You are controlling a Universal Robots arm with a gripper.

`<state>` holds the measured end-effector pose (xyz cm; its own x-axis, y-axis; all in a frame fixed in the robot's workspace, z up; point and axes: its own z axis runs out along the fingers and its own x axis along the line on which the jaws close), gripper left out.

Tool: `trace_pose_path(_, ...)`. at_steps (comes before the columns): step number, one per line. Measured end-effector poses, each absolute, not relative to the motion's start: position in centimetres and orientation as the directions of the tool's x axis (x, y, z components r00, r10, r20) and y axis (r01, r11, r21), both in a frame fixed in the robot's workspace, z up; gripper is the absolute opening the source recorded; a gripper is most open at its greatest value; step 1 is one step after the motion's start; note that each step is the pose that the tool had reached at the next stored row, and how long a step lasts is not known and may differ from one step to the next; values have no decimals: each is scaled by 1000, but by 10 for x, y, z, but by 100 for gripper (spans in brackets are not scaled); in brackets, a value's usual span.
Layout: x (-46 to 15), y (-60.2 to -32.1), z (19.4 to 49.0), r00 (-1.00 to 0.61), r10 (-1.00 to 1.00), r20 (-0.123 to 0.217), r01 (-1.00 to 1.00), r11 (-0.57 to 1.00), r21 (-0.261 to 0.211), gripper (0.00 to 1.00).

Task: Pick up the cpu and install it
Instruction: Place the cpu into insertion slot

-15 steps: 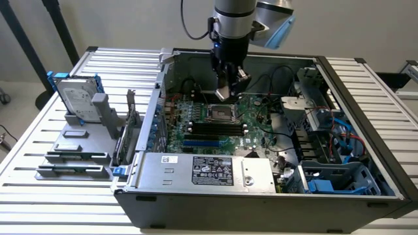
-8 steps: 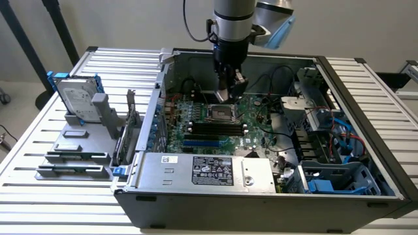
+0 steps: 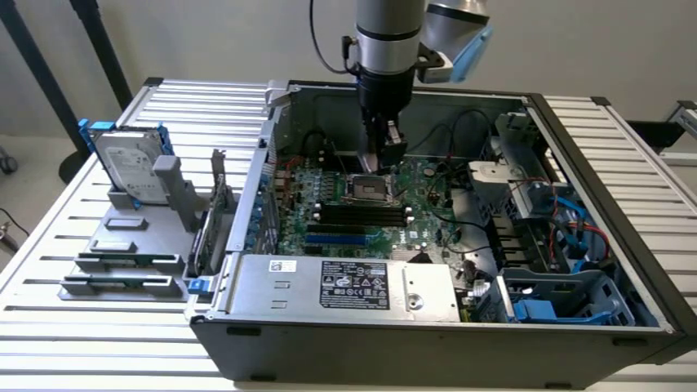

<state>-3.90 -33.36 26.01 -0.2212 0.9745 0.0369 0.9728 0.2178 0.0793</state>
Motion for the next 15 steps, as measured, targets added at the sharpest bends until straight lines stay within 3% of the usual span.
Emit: trace_pose_path(15, -39, -334, 245, 23, 999, 37, 997, -26, 78, 55)
